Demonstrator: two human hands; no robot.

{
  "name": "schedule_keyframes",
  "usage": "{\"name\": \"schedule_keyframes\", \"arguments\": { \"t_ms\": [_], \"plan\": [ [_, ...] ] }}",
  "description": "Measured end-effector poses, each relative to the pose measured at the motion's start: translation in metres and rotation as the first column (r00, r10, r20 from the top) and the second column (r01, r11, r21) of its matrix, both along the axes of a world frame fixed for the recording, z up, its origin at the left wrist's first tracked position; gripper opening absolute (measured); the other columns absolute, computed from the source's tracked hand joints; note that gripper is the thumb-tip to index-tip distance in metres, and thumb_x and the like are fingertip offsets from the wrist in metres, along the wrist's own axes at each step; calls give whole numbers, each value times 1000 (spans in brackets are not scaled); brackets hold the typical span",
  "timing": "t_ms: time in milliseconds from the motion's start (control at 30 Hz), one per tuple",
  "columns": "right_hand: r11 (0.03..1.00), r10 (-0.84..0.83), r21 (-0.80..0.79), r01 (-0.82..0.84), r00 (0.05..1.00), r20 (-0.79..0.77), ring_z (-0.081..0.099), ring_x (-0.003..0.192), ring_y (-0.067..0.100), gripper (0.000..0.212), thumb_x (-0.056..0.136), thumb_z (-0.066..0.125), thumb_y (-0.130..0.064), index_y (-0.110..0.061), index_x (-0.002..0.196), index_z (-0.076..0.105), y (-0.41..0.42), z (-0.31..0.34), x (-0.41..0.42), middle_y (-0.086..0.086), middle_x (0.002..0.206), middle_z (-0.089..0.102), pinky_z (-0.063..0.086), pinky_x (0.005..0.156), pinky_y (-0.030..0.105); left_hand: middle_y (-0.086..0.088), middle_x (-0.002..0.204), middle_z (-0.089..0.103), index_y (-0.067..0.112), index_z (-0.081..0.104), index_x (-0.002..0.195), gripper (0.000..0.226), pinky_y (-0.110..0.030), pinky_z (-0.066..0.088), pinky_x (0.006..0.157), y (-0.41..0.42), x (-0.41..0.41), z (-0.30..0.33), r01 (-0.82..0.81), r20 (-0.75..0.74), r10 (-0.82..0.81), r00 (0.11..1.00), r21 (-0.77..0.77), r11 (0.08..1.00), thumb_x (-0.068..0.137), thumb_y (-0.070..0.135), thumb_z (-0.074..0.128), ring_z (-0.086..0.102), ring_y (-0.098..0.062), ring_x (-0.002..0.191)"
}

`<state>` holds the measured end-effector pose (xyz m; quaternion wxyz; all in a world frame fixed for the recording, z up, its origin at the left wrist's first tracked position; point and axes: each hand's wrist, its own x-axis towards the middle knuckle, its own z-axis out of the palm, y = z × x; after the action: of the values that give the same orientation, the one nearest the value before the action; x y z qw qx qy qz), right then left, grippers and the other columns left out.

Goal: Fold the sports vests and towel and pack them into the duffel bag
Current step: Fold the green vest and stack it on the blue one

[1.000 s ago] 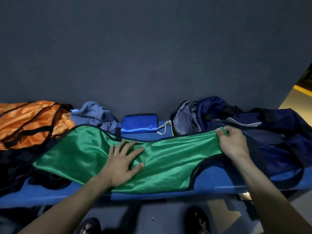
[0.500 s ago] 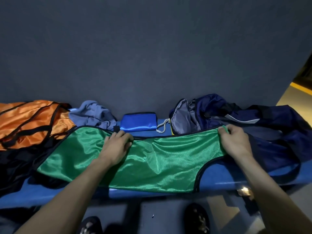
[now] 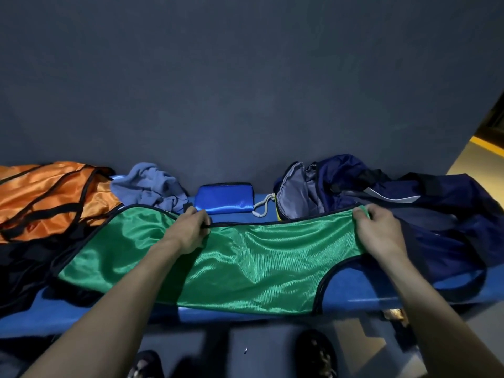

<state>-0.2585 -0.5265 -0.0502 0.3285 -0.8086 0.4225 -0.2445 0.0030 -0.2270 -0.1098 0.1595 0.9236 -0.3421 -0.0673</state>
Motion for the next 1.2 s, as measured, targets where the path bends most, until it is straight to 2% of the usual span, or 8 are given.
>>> {"name": "schedule_keyframes", "arguments": {
  "t_ms": [167,400,500,600,767,967,1100,1200],
  "plan": [
    [1000,-3,1,3,1000,21,60,88,38,31,100,53,-31,-8,82,62,1,1,1,15,81,66,49,82,45,-2,90,61,26,50,84,23,-35,43,74,-3,7,12,-119,5,126,992,-291,949,93,21,71,58,-27,83],
    [999,-35,26,34,998,57,59,81,37,33,99,52,-30,-5,79,59,2,1,3,16,77,65,48,78,44,-6,110,52,16,56,109,21,-41,47,74,-17,-31,-1,-18,333,93,938,-220,975,91,23,66,54,-31,97],
    [997,-41,66,32,990,134,58,72,32,31,98,53,-29,-6,78,59,5,3,4,13,73,64,47,73,42,-1,122,52,22,56,120,31,-43,47,91,-23,-64,1,226,396,-142,907,-173,959,97,44,55,48,-20,107],
    [978,-90,207,29,951,295,58,70,25,28,92,60,-30,-5,81,66,6,14,1,8,73,63,45,67,36,-1,162,26,37,32,153,63,-54,24,118,-21,-98,-16,318,265,-321,909,55,947,99,68,25,24,-26,145],
    [928,-274,344,140,885,377,58,73,21,20,89,68,-19,-2,96,75,0,36,-16,4,77,63,42,64,31,7,171,-8,44,-1,160,65,-51,0,126,-29,-136,-19,405,156,-415,896,92,910,102,67,18,-4,-20,156],
    [978,-207,92,188,934,292,56,69,31,39,87,61,-33,6,84,67,6,39,-17,16,70,58,41,64,39,10,171,-1,38,5,162,62,-50,-5,127,-11,-113,-17,375,97,-389,916,136,917,105,61,18,-6,-16,157],
    [984,-158,-43,174,955,251,56,71,38,40,89,61,-36,2,75,63,11,43,-14,22,68,57,43,66,42,7,146,52,28,52,143,48,-39,32,116,6,-101,-10,353,377,-331,865,12,936,107,49,28,45,-17,136],
    [975,-169,-102,199,954,247,56,69,39,40,88,61,-36,-1,69,59,10,43,-13,21,66,58,46,67,44,9,141,53,31,54,140,53,-41,35,111,21,-90,-16,239,341,-252,906,79,968,103,57,25,47,-17,130]
  ]
}}
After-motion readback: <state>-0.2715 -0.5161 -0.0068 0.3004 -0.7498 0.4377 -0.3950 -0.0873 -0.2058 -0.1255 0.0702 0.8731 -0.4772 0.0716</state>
